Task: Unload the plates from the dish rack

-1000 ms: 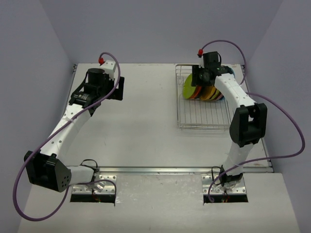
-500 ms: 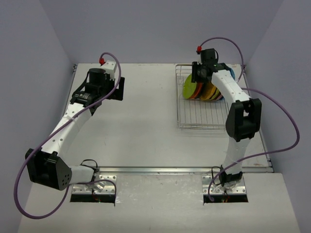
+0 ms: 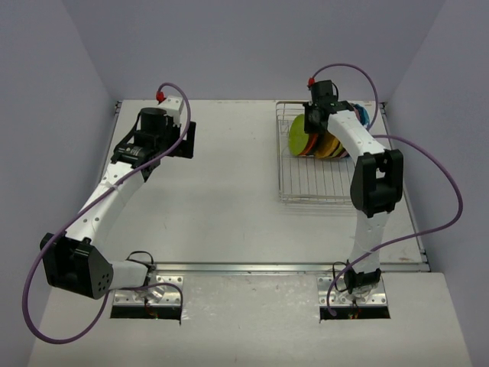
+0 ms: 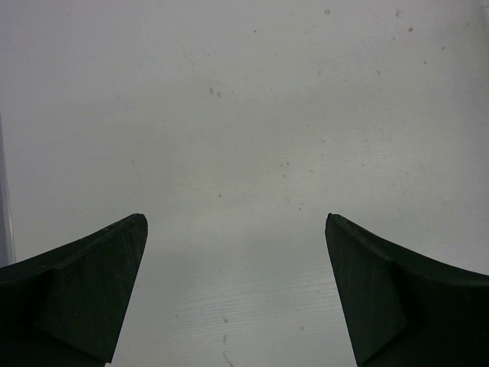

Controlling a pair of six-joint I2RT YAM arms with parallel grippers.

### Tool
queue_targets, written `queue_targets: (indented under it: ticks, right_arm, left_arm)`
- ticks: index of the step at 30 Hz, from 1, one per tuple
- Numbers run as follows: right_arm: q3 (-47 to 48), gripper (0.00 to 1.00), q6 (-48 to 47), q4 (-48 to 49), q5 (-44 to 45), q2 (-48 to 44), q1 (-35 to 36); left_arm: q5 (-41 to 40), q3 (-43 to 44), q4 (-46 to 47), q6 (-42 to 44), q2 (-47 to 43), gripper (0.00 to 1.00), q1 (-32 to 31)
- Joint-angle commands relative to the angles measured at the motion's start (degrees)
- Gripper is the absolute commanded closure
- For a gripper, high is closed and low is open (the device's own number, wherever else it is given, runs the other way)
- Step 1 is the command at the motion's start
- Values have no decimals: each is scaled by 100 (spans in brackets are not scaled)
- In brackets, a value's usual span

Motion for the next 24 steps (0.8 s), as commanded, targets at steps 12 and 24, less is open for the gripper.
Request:
queue_targets:
  ticks: [12,24]
  right_arm:
    - [56,100,-1066,730,1580,-1146,721]
    - [-142,100,-655,455,-8,-2643,903]
  left_arm:
    - [-128,-25,296,-70,-3,0,8]
    - [2955,-28,217,-475,-217,0,363]
